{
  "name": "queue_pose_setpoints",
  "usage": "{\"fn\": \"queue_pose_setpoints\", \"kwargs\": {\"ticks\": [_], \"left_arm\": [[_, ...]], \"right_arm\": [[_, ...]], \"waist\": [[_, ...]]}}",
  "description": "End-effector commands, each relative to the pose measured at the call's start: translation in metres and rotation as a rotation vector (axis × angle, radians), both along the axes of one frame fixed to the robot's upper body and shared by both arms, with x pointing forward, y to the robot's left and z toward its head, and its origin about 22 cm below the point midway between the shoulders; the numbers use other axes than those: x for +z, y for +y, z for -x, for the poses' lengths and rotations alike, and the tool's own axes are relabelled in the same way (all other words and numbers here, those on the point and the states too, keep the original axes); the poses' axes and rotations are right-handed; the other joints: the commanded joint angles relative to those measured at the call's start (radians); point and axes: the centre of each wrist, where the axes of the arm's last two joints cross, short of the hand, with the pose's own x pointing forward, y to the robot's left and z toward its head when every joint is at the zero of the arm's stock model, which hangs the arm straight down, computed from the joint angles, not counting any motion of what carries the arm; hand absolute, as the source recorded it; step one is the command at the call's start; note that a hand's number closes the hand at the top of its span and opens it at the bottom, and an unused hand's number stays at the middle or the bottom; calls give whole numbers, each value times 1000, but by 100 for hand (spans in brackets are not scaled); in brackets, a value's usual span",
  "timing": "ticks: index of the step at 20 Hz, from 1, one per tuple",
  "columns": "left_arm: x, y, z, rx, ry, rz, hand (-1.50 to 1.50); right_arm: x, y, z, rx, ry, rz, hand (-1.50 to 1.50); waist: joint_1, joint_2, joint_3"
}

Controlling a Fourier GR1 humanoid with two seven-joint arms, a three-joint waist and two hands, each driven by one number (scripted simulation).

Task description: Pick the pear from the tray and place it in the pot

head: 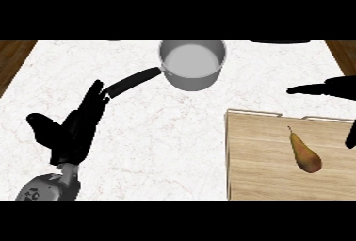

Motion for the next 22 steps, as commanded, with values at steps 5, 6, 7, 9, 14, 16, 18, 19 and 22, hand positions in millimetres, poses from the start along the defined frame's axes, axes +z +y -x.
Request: {"fn": "queue_pose_setpoints", "kwargs": {"ticks": [5,6,7,9,14,16,18,19,22], "left_arm": [[6,14,6,4,6,-6,0],[-2,-2,-3,23,3,1,0],[-2,22,-12,-4,-3,7,0],[5,25,5,1,-7,-1,0],[4,4,-3,16,-3,-5,0],[-2,2,1,6,1,8,0],[2,14,-13,21,-4,19,0],[15,21,-4,8,8,-19,0],[10,1,1,0,0,-2,0]], "right_arm": [[-3,14,2,67,118,-65,-150],[-7,20,1,64,107,-58,-150],[-2,12,-1,33,117,-49,-150],[-26,11,3,12,122,-19,-150],[-39,28,5,18,104,68,-150],[-40,28,1,21,126,77,-150],[-51,30,-3,25,118,77,-150],[-62,39,13,51,109,80,-150],[-74,34,24,99,110,119,-150]], "waist": [[-11,-5,-1],[-15,-4,-1],[-13,-2,-1],[-8,-3,-1],[-12,-3,-1],[-9,-3,-1],[-6,0,0],[-12,-4,-1],[-13,-4,0]]}}
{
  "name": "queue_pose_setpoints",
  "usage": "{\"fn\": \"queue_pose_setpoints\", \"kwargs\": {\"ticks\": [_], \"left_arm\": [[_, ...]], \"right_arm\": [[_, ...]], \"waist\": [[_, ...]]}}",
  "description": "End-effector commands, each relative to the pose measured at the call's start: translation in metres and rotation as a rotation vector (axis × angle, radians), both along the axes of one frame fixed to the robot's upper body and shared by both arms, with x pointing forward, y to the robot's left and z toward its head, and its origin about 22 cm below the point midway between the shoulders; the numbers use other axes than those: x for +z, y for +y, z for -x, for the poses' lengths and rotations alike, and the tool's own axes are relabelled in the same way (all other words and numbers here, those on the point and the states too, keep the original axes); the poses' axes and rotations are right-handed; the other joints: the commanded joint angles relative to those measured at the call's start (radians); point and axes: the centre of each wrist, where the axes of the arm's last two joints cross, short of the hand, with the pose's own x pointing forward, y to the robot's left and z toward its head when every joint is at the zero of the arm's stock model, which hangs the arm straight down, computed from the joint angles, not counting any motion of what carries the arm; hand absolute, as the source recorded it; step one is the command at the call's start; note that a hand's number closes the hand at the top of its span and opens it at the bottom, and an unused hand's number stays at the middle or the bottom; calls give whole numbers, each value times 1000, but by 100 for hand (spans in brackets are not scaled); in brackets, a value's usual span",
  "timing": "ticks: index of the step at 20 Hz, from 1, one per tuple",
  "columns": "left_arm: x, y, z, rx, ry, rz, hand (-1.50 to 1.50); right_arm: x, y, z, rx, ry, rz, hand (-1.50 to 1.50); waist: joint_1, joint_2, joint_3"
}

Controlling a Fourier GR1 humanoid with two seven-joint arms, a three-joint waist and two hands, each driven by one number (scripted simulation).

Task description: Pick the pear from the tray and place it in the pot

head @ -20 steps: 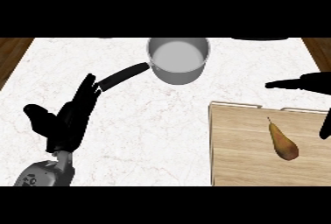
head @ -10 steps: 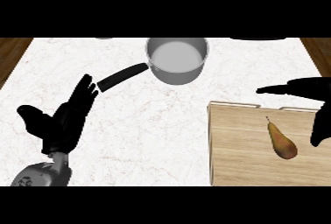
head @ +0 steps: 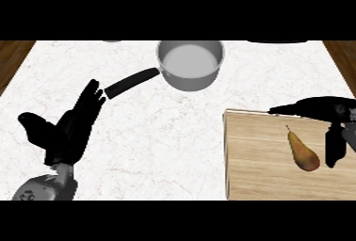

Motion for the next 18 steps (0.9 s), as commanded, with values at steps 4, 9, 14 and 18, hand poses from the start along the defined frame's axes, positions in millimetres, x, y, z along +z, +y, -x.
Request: {"fn": "queue_pose_setpoints", "kwargs": {"ticks": [4,9,14,18], "left_arm": [[-2,5,-9,13,5,0,0],[-10,7,-4,-7,12,1,0],[-9,0,3,1,-14,5,0],[-4,-3,-7,4,11,-6,0]], "right_arm": [[-22,25,0,71,49,85,-150],[-34,6,-8,86,51,122,-150],[-41,2,-14,70,62,125,-150],[-50,23,1,120,96,-1,150]], "waist": [[-1,0,0],[5,2,0],[8,3,0],[-5,1,0]]}}
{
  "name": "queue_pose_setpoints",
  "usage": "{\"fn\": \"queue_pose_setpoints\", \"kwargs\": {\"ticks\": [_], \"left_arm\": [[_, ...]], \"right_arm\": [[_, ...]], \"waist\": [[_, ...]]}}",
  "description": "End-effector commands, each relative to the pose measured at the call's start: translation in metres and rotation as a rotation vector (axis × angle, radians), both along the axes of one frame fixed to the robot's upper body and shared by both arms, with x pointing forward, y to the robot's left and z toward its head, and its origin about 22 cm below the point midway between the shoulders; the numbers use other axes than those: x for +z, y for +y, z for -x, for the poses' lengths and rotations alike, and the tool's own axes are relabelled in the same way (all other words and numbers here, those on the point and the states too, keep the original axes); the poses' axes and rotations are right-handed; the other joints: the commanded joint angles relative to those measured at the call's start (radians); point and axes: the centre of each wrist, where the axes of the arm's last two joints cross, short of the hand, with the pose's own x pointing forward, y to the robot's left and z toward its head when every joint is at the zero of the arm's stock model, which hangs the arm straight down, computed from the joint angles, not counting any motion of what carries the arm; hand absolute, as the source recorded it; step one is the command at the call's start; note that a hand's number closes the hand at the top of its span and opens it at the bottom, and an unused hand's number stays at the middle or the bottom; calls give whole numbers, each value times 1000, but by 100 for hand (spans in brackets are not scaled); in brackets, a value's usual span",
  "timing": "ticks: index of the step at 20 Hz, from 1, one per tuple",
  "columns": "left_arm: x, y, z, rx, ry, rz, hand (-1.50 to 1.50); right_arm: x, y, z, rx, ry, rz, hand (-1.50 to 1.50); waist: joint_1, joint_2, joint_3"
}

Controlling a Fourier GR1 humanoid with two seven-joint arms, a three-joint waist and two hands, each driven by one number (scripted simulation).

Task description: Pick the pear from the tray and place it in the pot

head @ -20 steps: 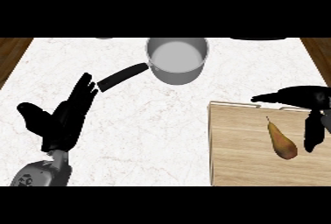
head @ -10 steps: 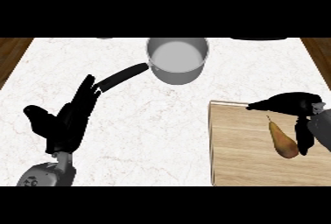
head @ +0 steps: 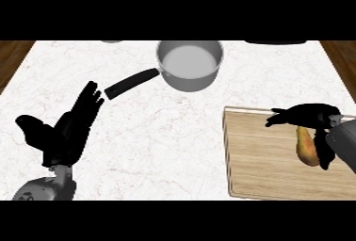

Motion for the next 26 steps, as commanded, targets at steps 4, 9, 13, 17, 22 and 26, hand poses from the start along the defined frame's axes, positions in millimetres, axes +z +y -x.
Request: {"fn": "queue_pose_setpoints", "kwargs": {"ticks": [4,9,13,17,22,26], "left_arm": [[-12,6,-9,5,9,13,0],[10,7,-7,-2,8,3,0],[-2,4,-2,25,12,-1,0],[-5,11,1,63,30,-6,0],[-7,18,3,101,43,-16,0],[-11,21,5,112,67,-21,0]], "right_arm": [[-12,8,4,48,60,-181,150],[-16,7,9,57,29,-211,150],[-31,29,-3,-208,-27,-161,150],[-24,-16,-9,-560,-190,-28,150],[-21,-21,-14,-841,-339,80,150],[3,-8,-28,-1040,-525,147,150]], "waist": [[-2,9,8],[-2,6,8],[-17,0,6],[-89,-31,-7],[-130,-60,-16],[-131,-77,-21]]}}
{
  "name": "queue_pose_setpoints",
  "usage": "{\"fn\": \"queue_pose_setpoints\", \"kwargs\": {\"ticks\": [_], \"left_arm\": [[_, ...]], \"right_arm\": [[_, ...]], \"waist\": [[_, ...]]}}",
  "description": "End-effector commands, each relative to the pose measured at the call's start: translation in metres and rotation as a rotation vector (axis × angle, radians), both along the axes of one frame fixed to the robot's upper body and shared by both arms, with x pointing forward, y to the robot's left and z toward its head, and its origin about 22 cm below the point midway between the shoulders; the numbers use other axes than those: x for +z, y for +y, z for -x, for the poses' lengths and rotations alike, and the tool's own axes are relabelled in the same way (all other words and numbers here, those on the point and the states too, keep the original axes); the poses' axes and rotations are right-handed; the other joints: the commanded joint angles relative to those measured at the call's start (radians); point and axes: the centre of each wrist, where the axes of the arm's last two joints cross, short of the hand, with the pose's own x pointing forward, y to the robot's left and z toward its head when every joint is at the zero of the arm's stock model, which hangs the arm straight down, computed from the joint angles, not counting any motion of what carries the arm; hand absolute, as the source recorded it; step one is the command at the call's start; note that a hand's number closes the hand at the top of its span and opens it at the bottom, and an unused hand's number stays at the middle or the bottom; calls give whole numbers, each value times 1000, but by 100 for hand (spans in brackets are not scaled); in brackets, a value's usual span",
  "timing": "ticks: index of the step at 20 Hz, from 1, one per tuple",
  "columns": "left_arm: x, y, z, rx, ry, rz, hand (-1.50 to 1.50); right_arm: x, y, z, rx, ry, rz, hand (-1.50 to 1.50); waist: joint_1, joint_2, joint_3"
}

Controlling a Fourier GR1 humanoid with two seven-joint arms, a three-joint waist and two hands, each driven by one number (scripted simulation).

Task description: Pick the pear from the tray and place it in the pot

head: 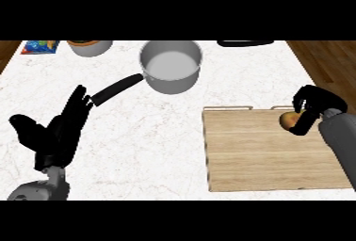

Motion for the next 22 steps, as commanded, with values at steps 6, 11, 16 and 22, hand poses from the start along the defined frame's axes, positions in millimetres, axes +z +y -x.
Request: {"fn": "queue_pose_setpoints", "kwargs": {"ticks": [6,11,16,22], "left_arm": [[-4,3,2,1,25,-16,0],[-3,-9,-1,-59,29,-3,0],[1,-20,-5,-108,8,5,0],[5,-28,-10,-125,-19,8,0]], "right_arm": [[68,79,-37,-389,-391,108,150],[130,162,-44,-462,-654,185,150],[188,253,-28,-509,-876,213,150],[212,315,-20,-566,-926,285,150]], "waist": [[53,-21,-5],[104,-9,-6],[143,12,2],[153,46,11]]}}
